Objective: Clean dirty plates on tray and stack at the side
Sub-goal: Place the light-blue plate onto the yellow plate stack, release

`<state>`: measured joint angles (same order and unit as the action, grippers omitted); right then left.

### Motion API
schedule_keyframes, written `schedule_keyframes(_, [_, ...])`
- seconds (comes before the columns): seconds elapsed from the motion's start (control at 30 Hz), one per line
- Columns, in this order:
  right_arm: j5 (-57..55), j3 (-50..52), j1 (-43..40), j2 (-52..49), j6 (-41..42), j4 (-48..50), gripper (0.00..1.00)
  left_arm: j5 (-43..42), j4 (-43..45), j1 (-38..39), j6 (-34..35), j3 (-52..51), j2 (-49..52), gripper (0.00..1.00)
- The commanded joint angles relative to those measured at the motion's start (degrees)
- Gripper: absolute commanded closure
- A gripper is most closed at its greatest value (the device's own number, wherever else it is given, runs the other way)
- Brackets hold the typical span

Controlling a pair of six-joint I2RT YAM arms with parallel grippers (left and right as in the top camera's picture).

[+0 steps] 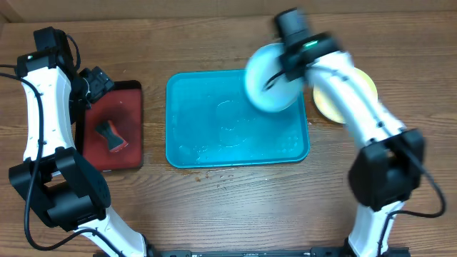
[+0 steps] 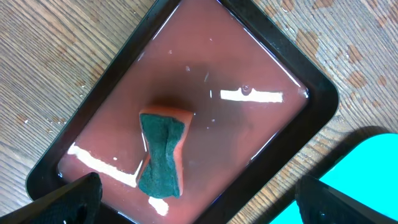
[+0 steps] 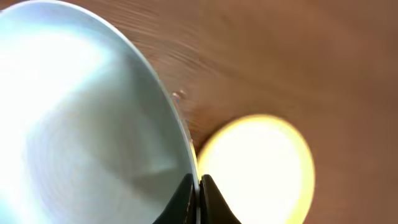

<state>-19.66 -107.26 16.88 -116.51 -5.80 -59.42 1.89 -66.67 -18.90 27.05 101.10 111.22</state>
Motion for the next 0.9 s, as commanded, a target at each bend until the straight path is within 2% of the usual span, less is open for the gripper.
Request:
schedule_keyframes(0.0, [16.28, -1.44, -8.00, 2.49, 6.34, -2.01, 0.96, -0.42, -0.11, -0.15, 0.15, 0.92, -0.68, 0.00])
schedule_keyframes(0.2, [27.82, 0.90, -23.10, 1.90, 6.34, -5.88, 0.96, -0.44, -0.11, -0.15, 0.15, 0.92, -0.68, 0.00])
schedule_keyframes(0.37, [30.14, 5.90, -30.25, 1.84, 6.54, -4.44, 0.96, -0.44, -0.11, -0.15, 0.15, 0.92, -0.68, 0.00])
schedule_keyframes(0.7, [29.53, 14.51, -33.68, 1.73, 7.80, 2.82, 0.96, -0.44, -0.11, -0.15, 0.15, 0.92, -0.68, 0.00])
schedule_keyframes(0.87, [24.83, 15.39, -33.68, 1.73, 11.52, 4.15, 0.96, -0.44, -0.11, -0.15, 0.15, 0.92, -0.68, 0.00])
